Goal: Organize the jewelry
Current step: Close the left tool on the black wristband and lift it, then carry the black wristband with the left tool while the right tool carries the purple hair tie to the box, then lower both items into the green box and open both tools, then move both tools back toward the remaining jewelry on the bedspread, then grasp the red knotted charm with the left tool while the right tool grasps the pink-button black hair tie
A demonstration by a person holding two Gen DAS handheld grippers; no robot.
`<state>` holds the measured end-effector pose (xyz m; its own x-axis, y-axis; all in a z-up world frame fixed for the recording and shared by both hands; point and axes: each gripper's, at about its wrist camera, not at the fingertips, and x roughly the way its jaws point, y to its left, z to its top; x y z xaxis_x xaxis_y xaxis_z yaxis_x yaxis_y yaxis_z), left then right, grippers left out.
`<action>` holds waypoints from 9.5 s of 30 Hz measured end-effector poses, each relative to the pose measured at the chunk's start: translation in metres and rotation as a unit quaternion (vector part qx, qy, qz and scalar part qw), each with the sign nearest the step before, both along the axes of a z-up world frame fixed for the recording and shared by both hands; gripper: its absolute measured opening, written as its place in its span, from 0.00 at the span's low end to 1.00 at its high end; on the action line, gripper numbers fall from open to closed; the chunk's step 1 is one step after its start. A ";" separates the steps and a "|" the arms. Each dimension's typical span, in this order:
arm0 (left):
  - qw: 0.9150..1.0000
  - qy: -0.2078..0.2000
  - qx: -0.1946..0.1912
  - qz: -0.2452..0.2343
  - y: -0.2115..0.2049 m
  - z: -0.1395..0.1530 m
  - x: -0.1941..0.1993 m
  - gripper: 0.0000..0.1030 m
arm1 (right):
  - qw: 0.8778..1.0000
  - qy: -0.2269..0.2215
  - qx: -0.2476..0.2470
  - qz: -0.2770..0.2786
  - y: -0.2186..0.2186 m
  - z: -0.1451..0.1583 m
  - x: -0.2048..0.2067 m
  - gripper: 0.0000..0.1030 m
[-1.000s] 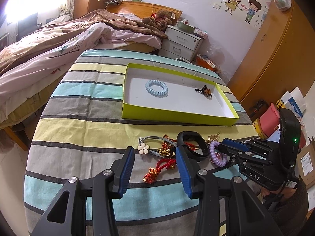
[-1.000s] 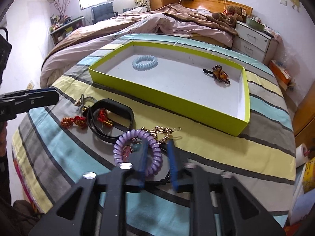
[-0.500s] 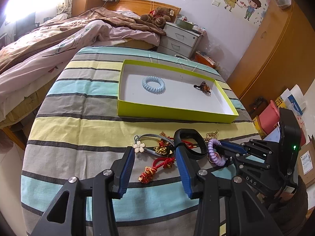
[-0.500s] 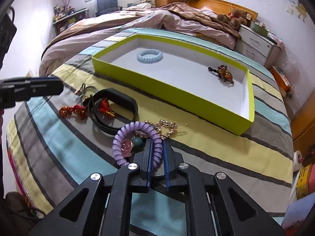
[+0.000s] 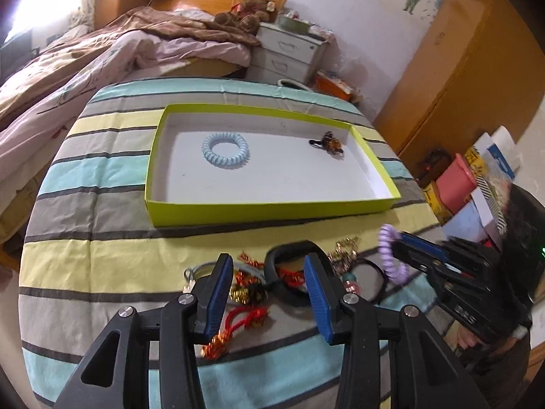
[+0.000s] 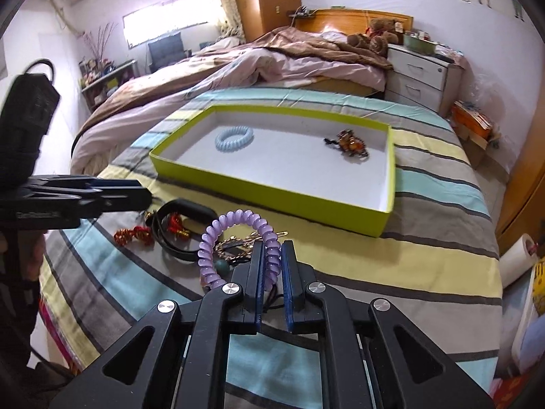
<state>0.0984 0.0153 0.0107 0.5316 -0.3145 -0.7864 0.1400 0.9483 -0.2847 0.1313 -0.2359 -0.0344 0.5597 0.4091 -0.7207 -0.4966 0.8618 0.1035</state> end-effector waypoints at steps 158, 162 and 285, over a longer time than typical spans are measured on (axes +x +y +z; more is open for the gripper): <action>0.998 0.040 0.038 0.028 0.039 -0.018 0.110 0.15 | 0.997 0.044 -0.018 -0.061 0.051 -0.001 0.165 0.09; 0.998 0.042 0.042 0.032 0.038 -0.022 0.110 0.15 | 0.997 0.050 -0.033 -0.056 0.058 -0.008 0.169 0.09; 0.998 -0.003 0.044 -0.041 0.008 -0.035 -0.033 0.61 | 0.992 -0.013 -0.031 -0.118 0.032 -0.006 -0.043 0.16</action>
